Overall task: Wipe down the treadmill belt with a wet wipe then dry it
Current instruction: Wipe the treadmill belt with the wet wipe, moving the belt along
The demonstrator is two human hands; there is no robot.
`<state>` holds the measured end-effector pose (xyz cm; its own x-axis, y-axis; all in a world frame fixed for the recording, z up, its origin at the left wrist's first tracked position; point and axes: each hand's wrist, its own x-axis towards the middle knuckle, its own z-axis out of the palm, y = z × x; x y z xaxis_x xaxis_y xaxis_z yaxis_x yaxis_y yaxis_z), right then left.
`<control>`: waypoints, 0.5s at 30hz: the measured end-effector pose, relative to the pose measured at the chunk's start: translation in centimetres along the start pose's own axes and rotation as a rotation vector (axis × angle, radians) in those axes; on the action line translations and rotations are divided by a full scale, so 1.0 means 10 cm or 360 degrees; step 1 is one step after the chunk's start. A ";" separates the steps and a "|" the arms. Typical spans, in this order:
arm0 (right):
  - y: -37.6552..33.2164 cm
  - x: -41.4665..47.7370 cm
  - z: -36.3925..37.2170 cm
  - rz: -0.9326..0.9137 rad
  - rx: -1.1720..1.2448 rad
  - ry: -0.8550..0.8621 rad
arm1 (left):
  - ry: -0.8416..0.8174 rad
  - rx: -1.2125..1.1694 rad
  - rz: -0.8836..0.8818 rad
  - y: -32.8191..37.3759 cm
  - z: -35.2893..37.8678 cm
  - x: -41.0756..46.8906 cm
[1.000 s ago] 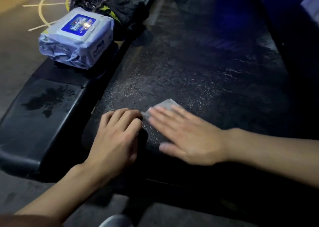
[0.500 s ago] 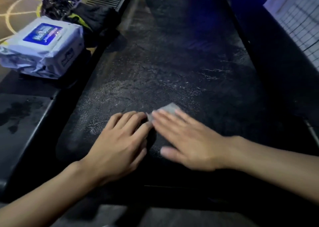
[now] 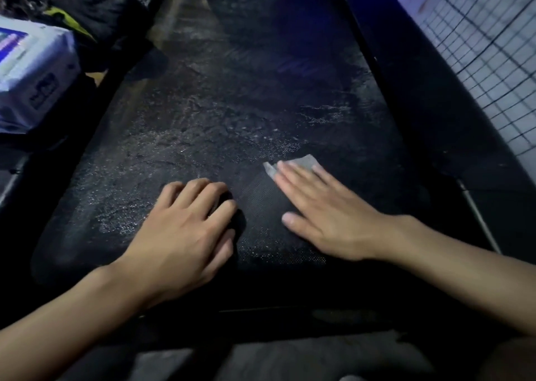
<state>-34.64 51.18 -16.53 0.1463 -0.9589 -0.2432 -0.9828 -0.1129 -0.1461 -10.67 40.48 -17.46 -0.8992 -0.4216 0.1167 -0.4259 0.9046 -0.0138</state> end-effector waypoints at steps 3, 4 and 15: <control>-0.07 -0.24 0.09 -0.0117 -0.0004 -0.0043 | -0.0014 0.0014 -0.0009 0.02 0.01 0.02; -0.01 -0.28 0.08 -0.0090 0.0015 -0.0023 | -0.0019 0.0016 -0.0017 0.02 0.01 0.02; 0.24 -0.68 0.17 0.0495 0.0076 0.0195 | -0.0008 0.0025 0.0266 0.24 0.00 0.22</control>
<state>-37.80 57.86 -16.87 -0.1772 -0.9700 -0.1663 -0.9715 0.1995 -0.1283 -13.71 41.73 -17.26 -0.9582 -0.2654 0.1069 -0.2716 0.9612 -0.0479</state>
